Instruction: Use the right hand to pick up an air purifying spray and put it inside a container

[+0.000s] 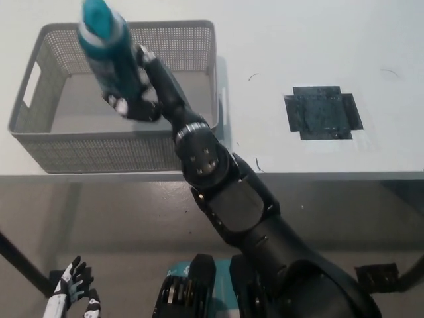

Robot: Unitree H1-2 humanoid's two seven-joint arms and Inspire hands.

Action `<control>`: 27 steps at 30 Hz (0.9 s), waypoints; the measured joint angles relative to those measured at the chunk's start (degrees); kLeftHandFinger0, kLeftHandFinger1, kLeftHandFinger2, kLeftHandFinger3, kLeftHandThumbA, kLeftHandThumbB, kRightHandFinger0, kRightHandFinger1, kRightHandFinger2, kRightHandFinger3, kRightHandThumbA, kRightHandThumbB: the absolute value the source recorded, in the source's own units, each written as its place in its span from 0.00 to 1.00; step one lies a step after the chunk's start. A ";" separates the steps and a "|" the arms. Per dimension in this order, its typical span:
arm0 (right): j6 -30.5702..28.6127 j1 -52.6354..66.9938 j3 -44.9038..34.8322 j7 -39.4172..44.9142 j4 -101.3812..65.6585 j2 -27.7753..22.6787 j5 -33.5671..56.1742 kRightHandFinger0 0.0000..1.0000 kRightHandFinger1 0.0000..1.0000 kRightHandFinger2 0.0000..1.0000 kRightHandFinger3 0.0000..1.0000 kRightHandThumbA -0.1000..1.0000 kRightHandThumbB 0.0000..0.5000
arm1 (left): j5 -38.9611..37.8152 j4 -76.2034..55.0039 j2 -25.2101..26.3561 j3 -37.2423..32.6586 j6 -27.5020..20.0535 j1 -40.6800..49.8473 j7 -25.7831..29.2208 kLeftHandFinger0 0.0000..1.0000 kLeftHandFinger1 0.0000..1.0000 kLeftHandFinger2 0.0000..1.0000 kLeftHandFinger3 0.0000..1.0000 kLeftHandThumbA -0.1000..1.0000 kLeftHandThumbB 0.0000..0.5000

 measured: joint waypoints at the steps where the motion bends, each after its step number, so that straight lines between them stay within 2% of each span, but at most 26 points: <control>1: -1.01 -0.29 -0.14 -0.08 0.78 -0.07 0.03 0.43 0.42 0.43 0.43 0.00 0.76 | 0.00 -0.20 0.02 -0.06 0.16 -0.02 -0.08 0.80 0.85 1.00 1.00 0.37 0.47; 2: -1.91 -0.57 -0.23 -0.13 1.72 -0.15 0.03 0.44 0.42 0.44 0.44 0.00 0.74 | 0.00 -0.35 0.03 -0.08 0.29 -0.04 -0.20 0.77 0.82 0.99 1.00 0.31 0.45; 3: -2.87 -0.79 -0.33 -0.26 2.62 -0.24 0.02 0.44 0.42 0.44 0.45 0.00 0.73 | 0.00 -0.47 0.03 -0.10 0.40 -0.04 -0.26 0.76 0.82 0.99 1.00 0.31 0.46; 4: -3.63 -0.96 -0.39 -0.47 3.34 -0.28 0.01 0.48 0.49 0.52 0.52 0.00 0.76 | 0.01 -0.60 0.03 -0.09 0.46 0.00 -0.27 0.75 0.81 0.98 1.00 0.31 0.46; 5: -4.46 -1.13 -0.48 -0.66 4.14 -0.31 0.00 0.79 0.88 1.00 1.00 0.27 0.86 | 0.01 -0.74 0.04 -0.10 0.54 0.01 -0.28 0.75 0.81 0.97 1.00 0.32 0.48; 6: -5.10 -1.17 -0.53 -0.76 4.58 -0.34 0.00 1.00 1.00 1.00 1.00 0.45 0.99 | 0.01 -0.86 0.04 -0.08 0.59 0.03 -0.27 0.74 0.81 0.97 1.00 0.32 0.48; 7: -5.60 -1.18 -0.52 -0.56 4.85 -0.46 0.00 1.00 1.00 1.00 1.00 0.53 1.00 | 0.04 -0.88 0.04 -0.07 0.60 0.03 -0.27 0.75 0.82 0.97 1.00 0.32 0.48; 10: -6.02 -1.17 -0.49 0.50 4.92 -0.75 0.12 1.00 1.00 1.00 1.00 0.62 1.00 | 0.05 -0.90 0.07 -0.07 0.77 0.09 -0.29 0.76 0.84 0.99 1.00 0.31 0.47; 12: -6.15 -1.12 -0.38 1.39 4.48 -1.08 0.11 1.00 1.00 1.00 1.00 0.59 1.00 | 0.05 -0.95 0.12 -0.11 1.00 0.09 -0.32 0.76 0.84 0.99 1.00 0.24 0.49; 17: -5.68 0.33 0.00 4.20 0.67 -1.98 0.10 1.00 1.00 1.00 1.00 0.69 1.00 | 0.01 -0.96 0.14 -0.10 1.12 0.13 -0.34 0.78 0.87 1.00 1.00 0.26 0.48; 19: -5.05 1.29 0.56 5.29 -2.20 -2.78 -0.10 1.00 1.00 1.00 1.00 0.65 1.00 | 0.02 -0.96 0.17 -0.10 1.15 0.21 -0.34 0.78 0.86 1.00 1.00 0.22 0.48; 21: -4.29 2.64 0.74 6.32 -6.87 -3.76 -0.11 1.00 1.00 1.00 1.00 0.56 1.00 | 0.01 -0.92 0.16 -0.09 1.17 0.32 -0.35 0.76 0.85 1.00 1.00 0.13 0.48; 22: -4.08 2.91 0.75 6.68 -8.23 -4.06 -0.11 1.00 1.00 1.00 1.00 0.55 1.00 | 0.00 -0.92 0.15 -0.08 1.18 0.35 -0.34 0.76 0.84 0.99 1.00 0.11 0.48; 25: -2.90 3.76 0.76 7.95 -13.86 -5.48 -0.09 1.00 1.00 1.00 1.00 0.53 1.00 | 0.00 -0.92 0.12 -0.08 1.26 0.34 -0.34 0.74 0.82 0.98 1.00 0.10 0.46; 26: -2.38 3.96 0.75 8.54 -17.15 -6.27 -0.10 1.00 1.00 1.00 1.00 0.46 1.00 | 0.00 -0.91 0.12 -0.07 1.31 0.34 -0.34 0.75 0.83 0.98 1.00 0.12 0.47; 27: -2.20 4.00 0.75 8.73 -17.72 -6.41 -0.10 1.00 1.00 1.00 1.00 0.46 1.00 | 0.00 -0.91 0.11 -0.07 1.32 0.34 -0.34 0.75 0.83 0.98 1.00 0.12 0.48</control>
